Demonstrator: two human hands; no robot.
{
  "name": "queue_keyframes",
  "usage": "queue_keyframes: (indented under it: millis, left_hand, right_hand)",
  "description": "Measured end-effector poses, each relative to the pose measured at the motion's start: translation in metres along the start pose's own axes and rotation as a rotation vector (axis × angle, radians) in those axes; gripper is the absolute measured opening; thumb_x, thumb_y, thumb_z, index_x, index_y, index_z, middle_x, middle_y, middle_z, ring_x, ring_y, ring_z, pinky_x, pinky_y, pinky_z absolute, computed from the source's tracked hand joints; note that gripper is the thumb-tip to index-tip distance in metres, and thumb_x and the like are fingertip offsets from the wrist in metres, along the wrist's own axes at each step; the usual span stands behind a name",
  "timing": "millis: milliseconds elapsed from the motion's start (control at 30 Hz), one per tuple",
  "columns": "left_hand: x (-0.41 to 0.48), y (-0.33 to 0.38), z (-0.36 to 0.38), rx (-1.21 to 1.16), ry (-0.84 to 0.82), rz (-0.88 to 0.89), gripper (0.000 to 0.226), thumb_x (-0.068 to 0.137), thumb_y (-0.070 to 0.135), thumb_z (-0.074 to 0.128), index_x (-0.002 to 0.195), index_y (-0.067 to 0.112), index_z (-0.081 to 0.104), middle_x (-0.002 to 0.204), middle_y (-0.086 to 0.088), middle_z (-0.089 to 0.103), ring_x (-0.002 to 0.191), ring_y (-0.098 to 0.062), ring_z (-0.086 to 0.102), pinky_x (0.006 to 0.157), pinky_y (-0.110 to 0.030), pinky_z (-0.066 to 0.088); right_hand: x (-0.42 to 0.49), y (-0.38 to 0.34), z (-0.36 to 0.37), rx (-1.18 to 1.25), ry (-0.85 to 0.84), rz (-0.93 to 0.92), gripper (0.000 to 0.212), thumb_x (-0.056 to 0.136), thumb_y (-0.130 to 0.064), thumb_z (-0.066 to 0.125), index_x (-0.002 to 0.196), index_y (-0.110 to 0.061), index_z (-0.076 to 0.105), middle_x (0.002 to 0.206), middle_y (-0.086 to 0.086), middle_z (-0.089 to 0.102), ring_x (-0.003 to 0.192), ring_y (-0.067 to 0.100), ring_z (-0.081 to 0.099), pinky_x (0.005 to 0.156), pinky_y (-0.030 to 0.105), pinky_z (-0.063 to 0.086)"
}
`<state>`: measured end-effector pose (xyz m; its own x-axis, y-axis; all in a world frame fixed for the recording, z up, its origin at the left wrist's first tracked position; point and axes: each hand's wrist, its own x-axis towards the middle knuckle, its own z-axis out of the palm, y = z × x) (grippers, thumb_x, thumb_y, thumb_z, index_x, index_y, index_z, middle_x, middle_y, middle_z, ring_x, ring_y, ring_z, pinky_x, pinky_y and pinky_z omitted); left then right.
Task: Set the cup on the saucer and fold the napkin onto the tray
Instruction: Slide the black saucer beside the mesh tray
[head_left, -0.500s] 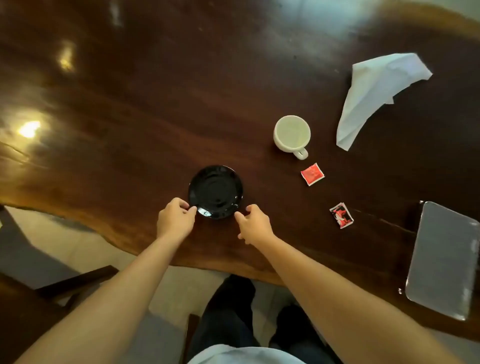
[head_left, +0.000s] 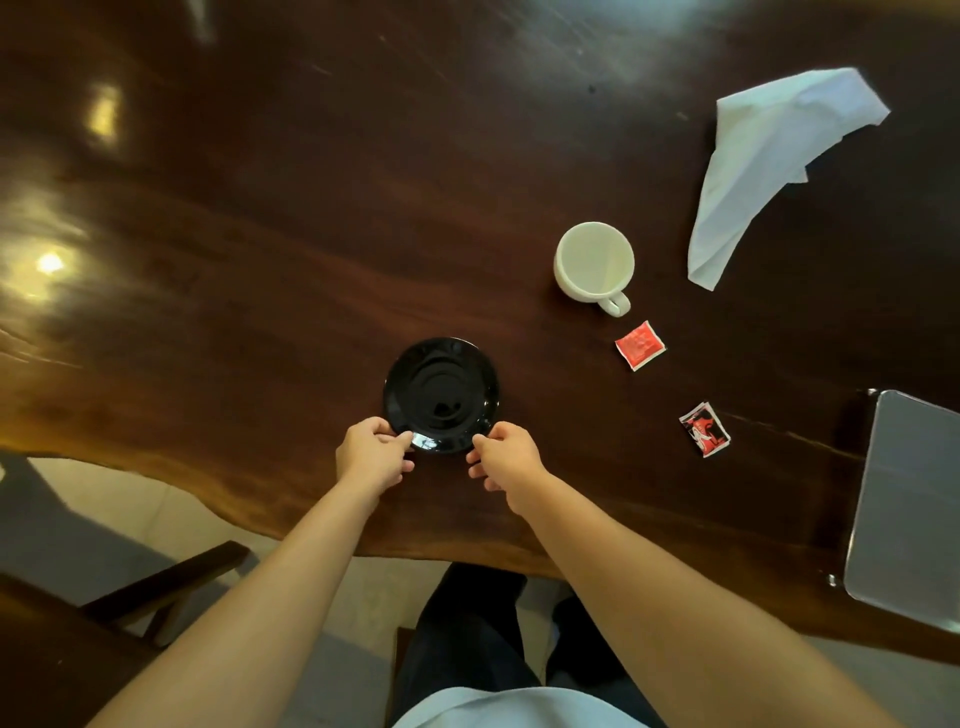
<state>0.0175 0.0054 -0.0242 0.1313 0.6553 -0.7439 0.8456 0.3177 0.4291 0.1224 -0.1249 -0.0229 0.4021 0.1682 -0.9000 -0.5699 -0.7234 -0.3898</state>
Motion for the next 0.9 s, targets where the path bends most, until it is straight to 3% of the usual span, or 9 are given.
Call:
queue_keyframes:
  millis: [100,333,700,900]
  left_hand:
    - [-0.012,0.004,0.007,-0.014,-0.036,-0.013,0.017,0.091,0.023,0.073,0.081,0.024,0.060,0.081,0.000,0.074,0.064,-0.013,0.071,0.051,-0.026,0.055]
    - [-0.056,0.031,0.048,0.120,-0.168,0.074,0.013,0.089,0.026,0.075,0.087,0.018,0.064,0.078,0.001,0.075,0.068,-0.015,0.071,0.056,-0.026,0.054]
    - [-0.150,0.066,0.153,0.280,-0.322,0.215,0.011,0.090,0.023,0.073,0.094,0.019,0.064,0.087,-0.001,0.074,0.076,-0.017,0.071,0.060,-0.028,0.055]
    - [-0.205,0.057,0.218,0.276,-0.310,0.231,0.015,0.090,0.024,0.073,0.083,0.023,0.060,0.081,0.000,0.074,0.073,-0.018,0.072,0.057,-0.027,0.054]
  right_hand:
    - [-0.005,0.002,-0.017,0.011,0.016,0.014,0.014,0.101,-0.016,0.053,0.087,-0.013,0.053,0.079,0.006,0.068,0.060,0.014,0.060,0.043,0.021,0.039]
    - [-0.029,0.025,-0.084,0.084,0.079,0.027,0.018,0.101,-0.016,0.053,0.084,-0.013,0.052,0.079,0.006,0.067,0.060,0.013,0.055,0.046,0.023,0.038]
    - [-0.061,0.100,-0.206,0.267,0.203,0.043,0.010,0.100,-0.020,0.056,0.098,-0.011,0.060,0.083,0.005,0.067,0.063,0.013,0.056,0.046,0.021,0.041]
    - [-0.069,0.149,-0.274,0.287,0.236,0.017,0.009,0.102,-0.019,0.054,0.103,-0.010,0.058,0.083,0.006,0.065,0.060,0.012,0.055,0.044,0.019,0.040]
